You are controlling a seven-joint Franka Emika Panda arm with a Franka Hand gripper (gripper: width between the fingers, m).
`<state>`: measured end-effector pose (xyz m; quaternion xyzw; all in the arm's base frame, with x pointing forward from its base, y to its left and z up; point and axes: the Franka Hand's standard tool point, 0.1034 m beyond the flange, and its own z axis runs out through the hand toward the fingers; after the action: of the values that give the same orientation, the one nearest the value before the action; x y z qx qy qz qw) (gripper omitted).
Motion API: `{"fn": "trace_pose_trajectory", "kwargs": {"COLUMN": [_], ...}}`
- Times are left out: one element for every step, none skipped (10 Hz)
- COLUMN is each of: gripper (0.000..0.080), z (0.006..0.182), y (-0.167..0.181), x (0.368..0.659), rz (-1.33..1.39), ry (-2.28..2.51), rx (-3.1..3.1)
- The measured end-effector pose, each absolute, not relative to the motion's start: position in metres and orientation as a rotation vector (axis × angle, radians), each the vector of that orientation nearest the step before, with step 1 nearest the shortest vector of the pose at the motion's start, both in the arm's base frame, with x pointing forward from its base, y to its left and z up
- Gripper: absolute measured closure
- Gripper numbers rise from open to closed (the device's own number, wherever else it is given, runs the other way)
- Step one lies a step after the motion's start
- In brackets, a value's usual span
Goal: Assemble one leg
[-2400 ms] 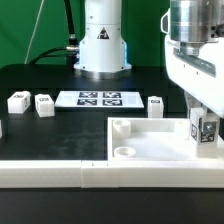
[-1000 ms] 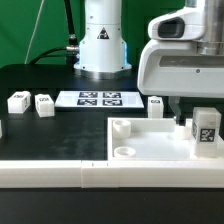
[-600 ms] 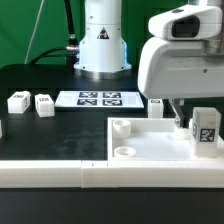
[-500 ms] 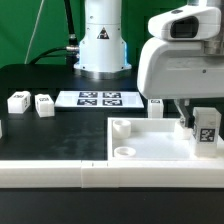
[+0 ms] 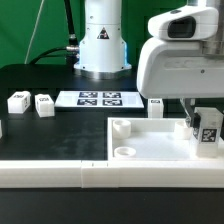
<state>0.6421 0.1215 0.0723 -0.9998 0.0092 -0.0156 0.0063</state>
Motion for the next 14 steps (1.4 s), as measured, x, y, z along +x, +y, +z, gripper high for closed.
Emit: {"fn": "trace_pose_trajectory", "kwargs": {"gripper": [0.0510,0.0510,0.0510,0.0509,0.0509,0.0509,0.0509,0.0509,0.0509,0.0509,0.0509,0.0509,0.0509,0.0509], "z": [0.0721,0.0721,0.0720,0.0717,0.0715,0.0711,0.0709,0.0708,0.0708,0.0709,0.0709,0.0709,0.0709,0.0709], "y": [0.1209,0.1200,0.1185,0.1178,0.1173,0.1162,0.1149,0.1142,0.1142,0.1137,0.1131,0.1132,0.1131,0.1131], "x": [0.6415,0.6412,0.6415,0.6415,0.6415,0.6413,0.6412,0.6410,0.6400,0.6396,0.6394,0.6389,0.6387,0.6386], "rz": [-0.069,-0.076,-0.069,-0.065,-0.064,-0.054,-0.039,-0.030,-0.030,-0.025,-0.008,0.010,0.023,0.026], "ry": [0.238,0.429,0.668,0.828,0.968,1.170,1.354,1.489,1.654,1.821,1.930,2.043,2.135,2.141], "rx": [-3.112,-3.080,-3.019,-2.975,-2.930,-2.848,-2.756,-2.680,-2.580,-2.467,-2.375,-2.272,-2.182,-2.175]}}
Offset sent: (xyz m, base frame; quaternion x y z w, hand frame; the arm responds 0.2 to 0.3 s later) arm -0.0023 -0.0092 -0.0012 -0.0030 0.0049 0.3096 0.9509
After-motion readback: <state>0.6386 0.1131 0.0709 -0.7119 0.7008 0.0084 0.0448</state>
